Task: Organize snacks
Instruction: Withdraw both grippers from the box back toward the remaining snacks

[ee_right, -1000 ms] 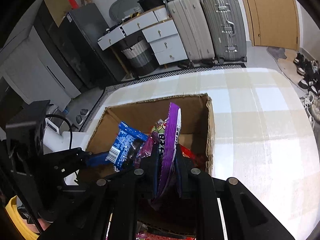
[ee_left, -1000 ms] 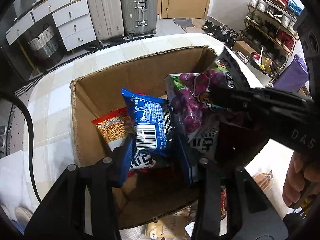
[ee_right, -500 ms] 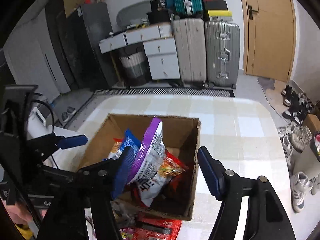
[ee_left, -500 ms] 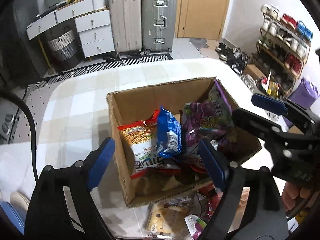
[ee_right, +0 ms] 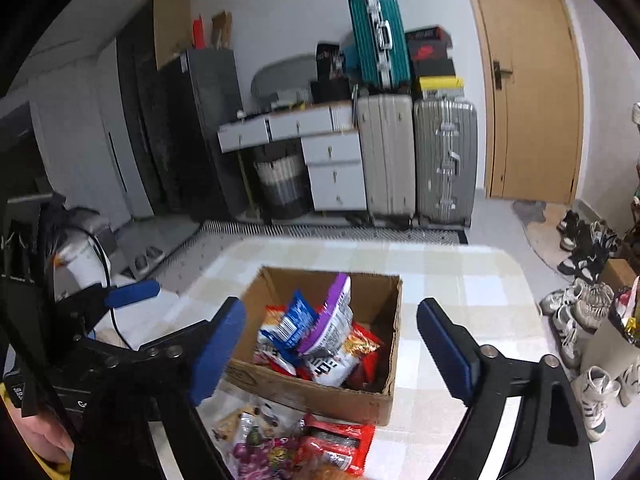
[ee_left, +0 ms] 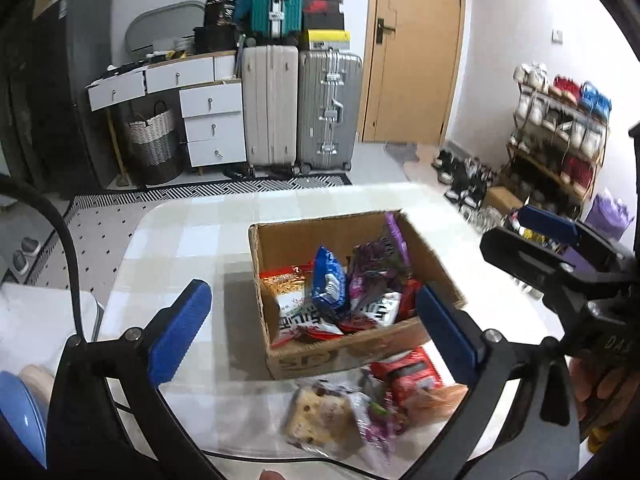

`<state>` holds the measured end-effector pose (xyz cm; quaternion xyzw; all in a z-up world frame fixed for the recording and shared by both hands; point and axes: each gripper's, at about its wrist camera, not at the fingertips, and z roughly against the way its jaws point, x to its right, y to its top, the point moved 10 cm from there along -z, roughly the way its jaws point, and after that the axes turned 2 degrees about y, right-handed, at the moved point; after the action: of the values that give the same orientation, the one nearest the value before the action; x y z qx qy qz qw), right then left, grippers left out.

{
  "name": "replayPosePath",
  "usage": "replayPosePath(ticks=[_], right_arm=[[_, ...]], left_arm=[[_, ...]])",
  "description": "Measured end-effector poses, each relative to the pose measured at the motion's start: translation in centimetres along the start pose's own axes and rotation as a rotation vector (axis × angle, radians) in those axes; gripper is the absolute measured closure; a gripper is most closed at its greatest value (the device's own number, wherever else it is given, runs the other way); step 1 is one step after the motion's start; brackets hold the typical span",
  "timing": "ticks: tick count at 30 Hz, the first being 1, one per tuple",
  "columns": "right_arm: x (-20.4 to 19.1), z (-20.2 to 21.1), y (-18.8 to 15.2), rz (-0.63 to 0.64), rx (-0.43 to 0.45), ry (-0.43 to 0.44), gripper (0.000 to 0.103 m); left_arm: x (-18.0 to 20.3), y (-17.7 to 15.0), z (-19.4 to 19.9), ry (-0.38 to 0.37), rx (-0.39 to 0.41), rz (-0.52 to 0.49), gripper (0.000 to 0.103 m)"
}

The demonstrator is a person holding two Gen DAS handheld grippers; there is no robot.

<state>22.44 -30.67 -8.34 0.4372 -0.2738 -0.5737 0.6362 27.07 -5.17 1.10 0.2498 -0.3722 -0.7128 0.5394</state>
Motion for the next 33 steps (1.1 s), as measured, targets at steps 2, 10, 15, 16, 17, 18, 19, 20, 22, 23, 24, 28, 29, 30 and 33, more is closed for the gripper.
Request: replayPosePath(ticks=[2, 10, 15, 16, 17, 18, 19, 20, 22, 23, 24, 28, 29, 30, 33], right_arm=[[-0.3, 1.9, 0.4, -0.003, 0.028, 0.002, 0.011], [-2.8, 9.4, -0.3, 0.04, 0.122, -0.009, 0.007], [-4.7, 14.0, -0.7, 0.073, 0.194, -0.006, 0.006], [-5.2, 15.1, -0.7, 0.084, 0.217, -0.006, 0.006], [-5.8, 15.9, -0.8, 0.095, 0.233, -0.007, 0.005], [-6.2, 16.7, -0.8, 0.106, 0.248, -0.008, 0.005], [-6.5, 17.4, -0.8, 0.116, 0.263, -0.009, 0.005], [-7.0, 18.3, -0.8, 0.126, 0.277, -0.005, 0.005], [-8.0, 19.8, -1.1, 0.14, 0.302, 0.011, 0.005], [-8.4, 20.7, -1.3, 0.145, 0.32, 0.014, 0.005], [-8.8, 21.3, -1.5, 0.147, 0.334, 0.015, 0.004], [-10.0, 23.5, -3.0, 0.136, 0.394, 0.022, 0.001], [-10.1, 23.6, -3.6, 0.134, 0.398, 0.026, 0.001], [-10.3, 23.7, -4.2, 0.131, 0.4, 0.028, 0.001], [-10.3, 23.3, -6.3, 0.127, 0.399, 0.022, 0.001]], left_arm=[[-0.2, 0.3, 2.3, 0.017, 0.036, 0.023, 0.001], [-0.1, 0.4, 10.6, 0.05, 0.121, 0.03, 0.001], [0.6, -0.2, 16.1, 0.052, 0.181, 0.037, 0.001], [0.8, -0.5, 17.5, 0.051, 0.196, 0.04, 0.001], [0.9, -0.8, 18.5, 0.054, 0.209, 0.042, 0.001], [0.9, -1.0, 19.7, 0.058, 0.223, 0.043, 0.001], [0.9, -1.2, 20.7, 0.059, 0.237, 0.043, 0.001], [0.9, -1.5, 21.8, 0.059, 0.251, 0.043, 0.001], [1.0, -2.2, 24.3, 0.067, 0.297, 0.042, 0.001], [1.0, -2.5, 25.1, 0.073, 0.309, 0.04, 0.001], [1.1, -3.1, 26.1, 0.079, 0.325, 0.036, 0.001], [1.2, -5.6, 28.0, 0.087, 0.342, 0.032, 0.001], [1.1, -6.3, 28.5, 0.084, 0.344, 0.034, 0.001], [1.0, -7.0, 28.7, 0.086, 0.347, 0.04, 0.001], [0.3, -8.9, 28.4, 0.09, 0.349, 0.065, 0.001]])
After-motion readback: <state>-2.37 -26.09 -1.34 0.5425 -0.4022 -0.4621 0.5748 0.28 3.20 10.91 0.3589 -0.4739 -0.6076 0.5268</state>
